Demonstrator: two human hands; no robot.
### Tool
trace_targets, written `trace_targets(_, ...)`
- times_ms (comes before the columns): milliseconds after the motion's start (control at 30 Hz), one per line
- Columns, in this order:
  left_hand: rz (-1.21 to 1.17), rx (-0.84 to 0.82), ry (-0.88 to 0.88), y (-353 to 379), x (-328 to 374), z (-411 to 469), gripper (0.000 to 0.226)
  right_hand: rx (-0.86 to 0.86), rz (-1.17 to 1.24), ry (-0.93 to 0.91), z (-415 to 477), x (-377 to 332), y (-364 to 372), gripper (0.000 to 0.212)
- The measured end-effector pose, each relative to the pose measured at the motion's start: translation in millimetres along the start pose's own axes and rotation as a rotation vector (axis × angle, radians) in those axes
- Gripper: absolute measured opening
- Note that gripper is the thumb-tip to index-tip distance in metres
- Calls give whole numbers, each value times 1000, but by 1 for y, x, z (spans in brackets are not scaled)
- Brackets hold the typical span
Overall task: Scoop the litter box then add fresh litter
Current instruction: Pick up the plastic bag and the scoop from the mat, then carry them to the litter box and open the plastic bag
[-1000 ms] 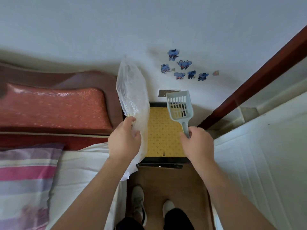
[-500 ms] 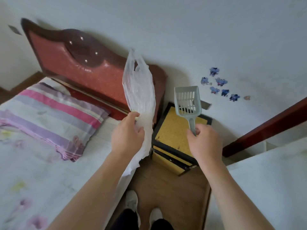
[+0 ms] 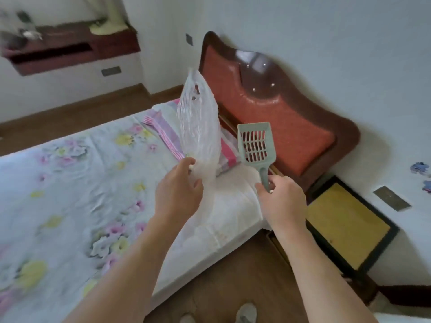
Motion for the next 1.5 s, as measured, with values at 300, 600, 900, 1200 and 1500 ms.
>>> trace_targets(300,59,322,-283,-160,-132,-41,43,-191,89,-396,-49,-190,70,23)
trace_targets(600,125,704,-575,-250,-197,-114,43,-390,195,-793,-96,-324,122,17)
trace_targets(900,160,1038,-874,-299,-214,-232,44,-589,251,-1201,-199,-417,136,24)
trace_targets(1200,176,1340,-1090,-338,-228,-408,48,-764,251,-1530,-386,-459,132,21)
trace_targets(1500,228,1438,-1171,-397,-270,-531,49,-803,289,-1686,-551,-497,130,24)
Point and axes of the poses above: each hand's wrist, its own z-axis towards the middle knuckle, its own y-axis out of the palm, x = y × z, the point moved 1 cm from there along z, towards the middle knuckle, and after that the axes turned 7 degrees about -z, right-handed, at the moved point
